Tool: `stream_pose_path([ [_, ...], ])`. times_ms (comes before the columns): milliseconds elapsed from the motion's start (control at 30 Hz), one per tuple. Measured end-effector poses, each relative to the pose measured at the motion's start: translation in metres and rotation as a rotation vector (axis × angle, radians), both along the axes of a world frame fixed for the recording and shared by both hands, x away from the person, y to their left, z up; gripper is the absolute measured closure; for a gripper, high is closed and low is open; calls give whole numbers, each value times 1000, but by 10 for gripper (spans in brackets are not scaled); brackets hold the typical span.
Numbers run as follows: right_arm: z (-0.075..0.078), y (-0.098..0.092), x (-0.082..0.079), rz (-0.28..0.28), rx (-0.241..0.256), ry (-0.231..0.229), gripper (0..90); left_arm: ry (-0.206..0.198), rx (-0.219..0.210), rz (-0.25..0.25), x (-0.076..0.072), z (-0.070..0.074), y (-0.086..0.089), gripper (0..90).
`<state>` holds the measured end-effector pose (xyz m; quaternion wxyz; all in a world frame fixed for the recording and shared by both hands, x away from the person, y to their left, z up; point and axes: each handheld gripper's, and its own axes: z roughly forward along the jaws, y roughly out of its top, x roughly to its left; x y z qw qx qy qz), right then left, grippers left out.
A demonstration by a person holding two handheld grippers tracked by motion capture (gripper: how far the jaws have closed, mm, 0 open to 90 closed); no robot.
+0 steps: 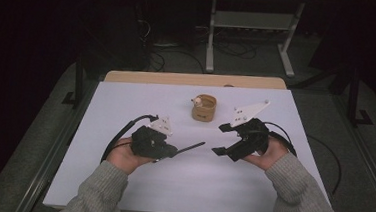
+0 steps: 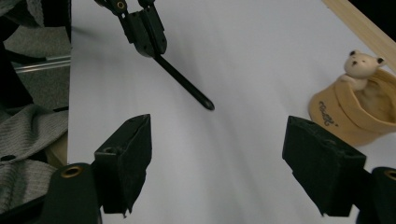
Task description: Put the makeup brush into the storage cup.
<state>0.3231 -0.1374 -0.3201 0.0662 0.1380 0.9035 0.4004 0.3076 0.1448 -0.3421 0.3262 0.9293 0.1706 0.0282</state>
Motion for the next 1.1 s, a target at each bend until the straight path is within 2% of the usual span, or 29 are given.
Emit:
stream_pose_path([
  [33,0,2,0,7,-6,-2,249,-3,5,-22,-1,-1,-3,843],
  [67,0,2,0,7,-6,-2,249,-3,5,-22,-1,-1,-3,842],
  [100,-3,9,0,41,-37,-13,291,-3,-4,-63,-2,-2,-6,842],
  [167,-6,16,0,82,-50,-16,327,-4,-1,-83,-4,-3,-10,842],
  [200,-6,16,0,82,-50,-16,327,-4,-1,-83,-4,-3,-10,842],
  [233,-12,24,2,142,-82,-26,362,-2,1,-111,-6,-4,-12,842],
  [300,-17,31,1,166,-110,-1,385,0,3,-124,-7,-5,-14,842],
  [367,-21,35,0,192,-128,16,436,-2,16,-163,-9,-7,-17,842],
  [533,-29,43,0,248,-147,35,511,3,15,-183,-11,-9,-20,842],
  [633,-35,47,1,303,-133,78,611,5,28,-206,-13,-11,-22,842],
  [667,-35,47,1,303,-133,78,611,5,28,-206,-13,-11,-22,842],
  [700,-38,49,0,324,-134,91,654,4,22,-213,-13,-11,-23,843],
  [800,-41,51,0,353,-149,109,705,7,15,-222,-13,-11,-23,843],
  [833,-42,51,0,358,-153,103,730,9,9,-224,-12,-11,-23,843],
  [900,-42,50,0,353,-157,124,794,8,3,-219,-13,-11,-24,843],
  [1000,-44,49,-1,375,-153,131,821,1,9,-226,-14,-13,-25,840],
  [1067,-45,48,-3,374,-155,128,823,7,7,-225,-14,-13,-25,822],
  [1100,-46,48,-4,375,-151,125,825,27,-6,-223,-13,-15,-24,822],
])
